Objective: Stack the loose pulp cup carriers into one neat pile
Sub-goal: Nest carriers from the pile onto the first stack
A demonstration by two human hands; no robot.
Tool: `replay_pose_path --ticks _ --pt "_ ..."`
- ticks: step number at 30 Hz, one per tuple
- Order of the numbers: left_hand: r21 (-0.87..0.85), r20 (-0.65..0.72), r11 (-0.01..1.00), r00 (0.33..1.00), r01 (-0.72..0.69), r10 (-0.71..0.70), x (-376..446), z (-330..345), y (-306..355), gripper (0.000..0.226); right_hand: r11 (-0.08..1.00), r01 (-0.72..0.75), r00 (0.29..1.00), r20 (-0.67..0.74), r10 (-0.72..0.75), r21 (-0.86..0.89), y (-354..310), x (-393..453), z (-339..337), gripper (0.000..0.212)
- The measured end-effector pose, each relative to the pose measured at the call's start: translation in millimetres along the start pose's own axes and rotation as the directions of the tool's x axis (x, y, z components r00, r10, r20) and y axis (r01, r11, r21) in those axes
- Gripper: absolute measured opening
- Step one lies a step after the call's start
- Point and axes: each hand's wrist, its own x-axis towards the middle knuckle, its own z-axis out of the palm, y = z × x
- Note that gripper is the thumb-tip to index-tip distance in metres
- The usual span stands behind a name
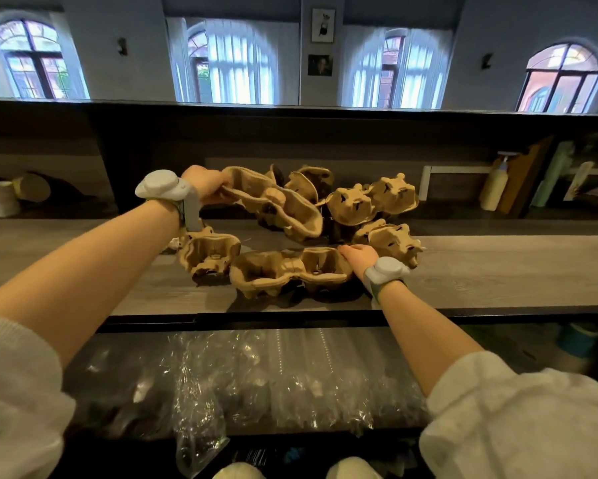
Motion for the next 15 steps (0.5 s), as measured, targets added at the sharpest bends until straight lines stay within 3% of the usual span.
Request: replay_pose_path --ticks 4,6,9,11,15 --pt "-0.300 0.182 0.941 0.977 0.159 -0.107 -24.2 12.8 4.0 0.009 0.993 0.098 0.993 -0.061 -0.103 -0.068 -13.5 -4.1 -5.8 0.031" --pt "-0.328 0.223 0.923 0.966 0.199 -0.129 -33.2 15.8 1.7 0.009 0.992 0.081 0.991 -0.113 -0.070 0.098 -23.4 -2.6 -9.3 0.033" --pt "-0.344 0.277 0.901 0.946 0.262 -0.169 -39.7 22.3 -5.2 0.010 0.920 -0.062 0.998 0.033 0.054 0.386 -34.6 -3.2 -14.6 0.047" --pt "-0.320 0.321 0.905 0.931 0.281 -0.175 -45.8 25.6 -9.7 0.011 0.920 -0.096 0.994 0.084 0.069 0.380 -35.1 -1.5 -14.7 0.049" --pt "-0.164 0.428 0.951 0.887 0.263 -0.172 -53.8 23.3 -20.7 0.008 0.978 -0.088 0.996 0.010 0.087 0.189 -31.5 0.6 -15.0 0.039"
